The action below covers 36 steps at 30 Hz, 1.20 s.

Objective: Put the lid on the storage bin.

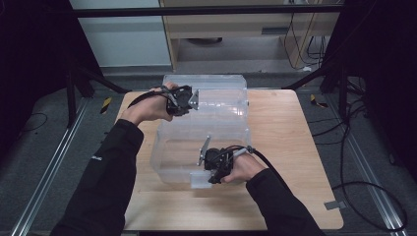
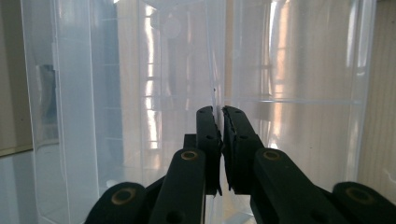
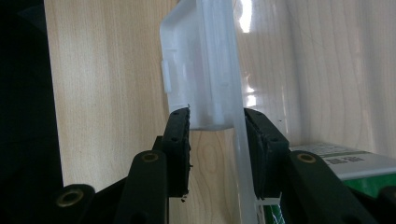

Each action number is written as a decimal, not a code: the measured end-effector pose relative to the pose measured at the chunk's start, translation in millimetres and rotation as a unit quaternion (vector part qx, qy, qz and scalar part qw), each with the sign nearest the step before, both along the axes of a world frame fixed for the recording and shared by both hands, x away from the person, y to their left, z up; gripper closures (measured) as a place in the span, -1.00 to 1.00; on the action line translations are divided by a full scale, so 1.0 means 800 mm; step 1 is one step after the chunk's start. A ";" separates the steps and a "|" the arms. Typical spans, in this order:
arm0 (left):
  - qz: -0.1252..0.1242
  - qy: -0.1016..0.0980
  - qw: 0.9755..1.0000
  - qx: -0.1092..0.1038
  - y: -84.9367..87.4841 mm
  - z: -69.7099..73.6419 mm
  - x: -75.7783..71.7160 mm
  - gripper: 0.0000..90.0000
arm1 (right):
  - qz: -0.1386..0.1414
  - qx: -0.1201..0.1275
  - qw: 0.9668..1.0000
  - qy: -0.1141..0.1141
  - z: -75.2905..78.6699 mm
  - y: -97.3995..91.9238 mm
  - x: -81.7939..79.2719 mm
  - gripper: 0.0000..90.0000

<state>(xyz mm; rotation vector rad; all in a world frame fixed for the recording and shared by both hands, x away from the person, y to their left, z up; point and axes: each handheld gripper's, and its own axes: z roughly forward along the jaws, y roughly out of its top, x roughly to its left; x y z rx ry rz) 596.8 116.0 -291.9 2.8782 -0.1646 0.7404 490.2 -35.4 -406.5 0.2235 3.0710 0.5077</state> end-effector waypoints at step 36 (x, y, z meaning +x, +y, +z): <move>-0.015 0.001 1.000 -0.018 0.012 -0.003 -0.090 0.91 | 0.004 0.012 1.000 -0.012 -0.002 -0.003 -0.005 0.41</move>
